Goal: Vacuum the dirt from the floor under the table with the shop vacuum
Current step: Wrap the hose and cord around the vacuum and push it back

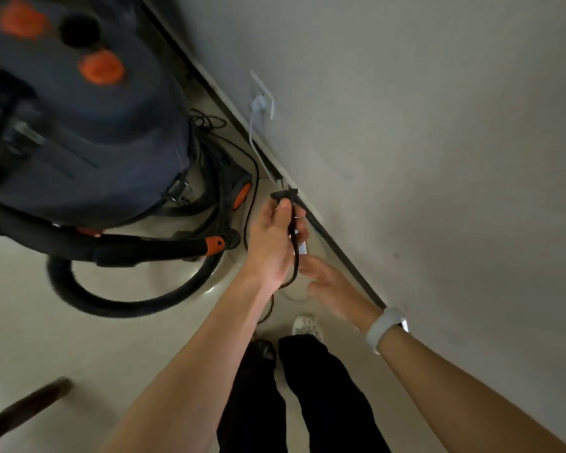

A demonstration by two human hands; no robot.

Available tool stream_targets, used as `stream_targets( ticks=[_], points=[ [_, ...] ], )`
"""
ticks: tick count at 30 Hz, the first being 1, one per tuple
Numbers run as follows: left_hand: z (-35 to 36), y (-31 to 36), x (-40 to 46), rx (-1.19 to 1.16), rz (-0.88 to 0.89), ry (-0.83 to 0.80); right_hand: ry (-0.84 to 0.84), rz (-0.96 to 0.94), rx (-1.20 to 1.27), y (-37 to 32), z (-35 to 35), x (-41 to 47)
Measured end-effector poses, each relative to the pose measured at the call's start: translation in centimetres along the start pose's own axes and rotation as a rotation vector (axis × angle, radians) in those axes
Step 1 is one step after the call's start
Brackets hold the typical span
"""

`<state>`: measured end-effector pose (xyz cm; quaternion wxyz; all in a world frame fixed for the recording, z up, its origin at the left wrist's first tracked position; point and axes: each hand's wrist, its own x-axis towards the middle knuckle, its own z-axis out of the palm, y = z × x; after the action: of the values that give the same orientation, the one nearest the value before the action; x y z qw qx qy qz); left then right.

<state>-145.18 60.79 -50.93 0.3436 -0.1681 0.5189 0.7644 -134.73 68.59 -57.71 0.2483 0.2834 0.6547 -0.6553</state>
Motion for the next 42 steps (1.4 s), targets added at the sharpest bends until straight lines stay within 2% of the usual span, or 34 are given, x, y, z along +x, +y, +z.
stream_targets(
  ticks=[4, 8, 10, 14, 17, 19, 20, 21, 23, 25, 27, 29, 31, 33, 36, 39, 42],
  points=[
    [4.7, 10.1, -6.2, -0.178, 0.094, -0.056, -0.032, -0.068, -0.195, -9.5, 0.3, -6.6],
    [7.3, 18.2, -11.7, -0.237, 0.283, -0.005, 0.184, -0.266, -0.287, -17.8, -0.9, -11.2],
    [7.4, 21.6, -14.0, -0.276, 0.376, 0.028, 0.239, -0.356, -0.353, -21.7, -1.9, -13.1],
    [5.6, 26.2, -17.7, -0.296, 0.52, 0.17, 0.251, -0.486, -0.498, -26.7, -3.3, -16.0],
    [2.4, 26.9, -19.0, -0.213, 0.441, 0.33, 0.326, -0.674, -0.552, -30.0, -2.6, -17.8],
    [0.0, 26.9, -19.6, -0.091, 0.28, 0.466, 0.342, -0.814, -0.614, -32.3, -1.2, -19.0],
    [-0.9, 27.0, -20.3, 0.044, 0.225, 0.534, 0.335, -0.872, -0.656, -33.5, -0.4, -19.7],
    [-1.6, 27.2, -20.9, 0.238, 0.226, 0.586, 0.321, -0.923, -0.697, -34.6, 0.5, -20.5],
    [-2.1, 27.5, -22.7, 0.674, 0.397, 0.604, 0.297, -1.014, -0.755, -37.1, 2.5, -22.0],
    [-1.5, 28.4, -24.5, 0.944, 0.638, 0.405, 0.29, -1.077, -0.783, -39.7, 5.0, -23.6],
    [-1.2, 29.6, -26.2, 0.959, 0.748, 0.113, 0.32, -1.121, -0.764, -41.8, 7.5, -25.0],
    [-1.8, 30.9, -27.8, 0.837, 0.789, -0.023, 0.374, -1.124, -0.701, -43.0, 9.5, -26.1],
    [-3.6, 32.2, -28.7, 0.729, 0.855, 0.077, 0.36, -1.064, -0.682, -43.0, 10.9, -26.8],
    [-6.5, 33.4, -29.1, 0.698, 0.935, 0.277, 0.325, -0.967, -0.712, -42.0, 12.0, -26.7],
    [-11.2, 34.8, -28.8, 0.563, 0.92, 0.484, 0.368, -0.854, -0.719, -40.0, 13.2, -25.6],
    [-13.8, 34.9, -29.3, 0.479, 0.87, 0.533, 0.434, -0.763, -0.757, -38.4, 13.7, -25.0],
    [-14.5, 34.2, -29.8, 0.56, 0.876, 0.468, 0.515, -0.735, -0.818, -37.8, 13.6, -25.5]
  ],
)
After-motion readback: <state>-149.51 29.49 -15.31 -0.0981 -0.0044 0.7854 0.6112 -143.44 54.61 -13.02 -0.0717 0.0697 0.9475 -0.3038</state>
